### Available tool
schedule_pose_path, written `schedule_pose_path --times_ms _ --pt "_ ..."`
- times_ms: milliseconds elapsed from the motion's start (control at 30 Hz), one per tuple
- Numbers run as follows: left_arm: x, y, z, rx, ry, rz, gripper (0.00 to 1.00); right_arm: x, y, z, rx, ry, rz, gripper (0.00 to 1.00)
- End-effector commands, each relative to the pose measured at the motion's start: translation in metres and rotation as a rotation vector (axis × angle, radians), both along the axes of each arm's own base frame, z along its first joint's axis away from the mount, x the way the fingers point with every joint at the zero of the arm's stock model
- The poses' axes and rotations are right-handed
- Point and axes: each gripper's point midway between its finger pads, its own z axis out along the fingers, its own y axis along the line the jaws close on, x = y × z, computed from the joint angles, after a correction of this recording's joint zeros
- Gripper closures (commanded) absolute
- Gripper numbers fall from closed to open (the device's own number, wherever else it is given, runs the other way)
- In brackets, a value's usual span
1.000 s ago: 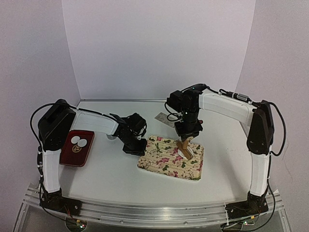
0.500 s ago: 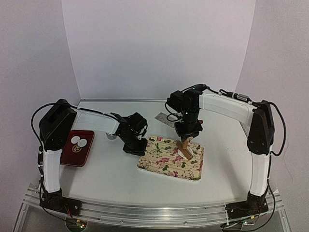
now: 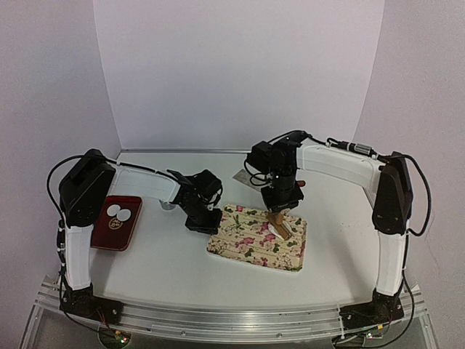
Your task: Roll out the dumpling wrappers from the dough
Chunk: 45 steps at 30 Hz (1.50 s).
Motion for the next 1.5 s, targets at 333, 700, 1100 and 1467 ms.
schedule_pose_path --times_ms 333,700,1100,1467 --pt "-0.02 0.038 -0.016 0.117 0.033 0.068 1.0 -0.005 -0.057 -0.046 -0.296 0.013 -0.071 1.0" --pt "-0.059 0.032 -0.003 0.002 0.138 0.102 0.96 0.015 0.013 0.072 0.146 -0.096 0.012 1.0" --pt "-0.041 0.027 0.073 0.001 -0.105 -0.02 0.43 0.0 -0.019 0.105 0.149 -0.095 -0.092 1.0" --pt "0.042 -0.048 0.077 0.094 -0.396 -0.429 0.31 0.009 -0.073 0.106 0.193 -0.106 -0.236 1.0"
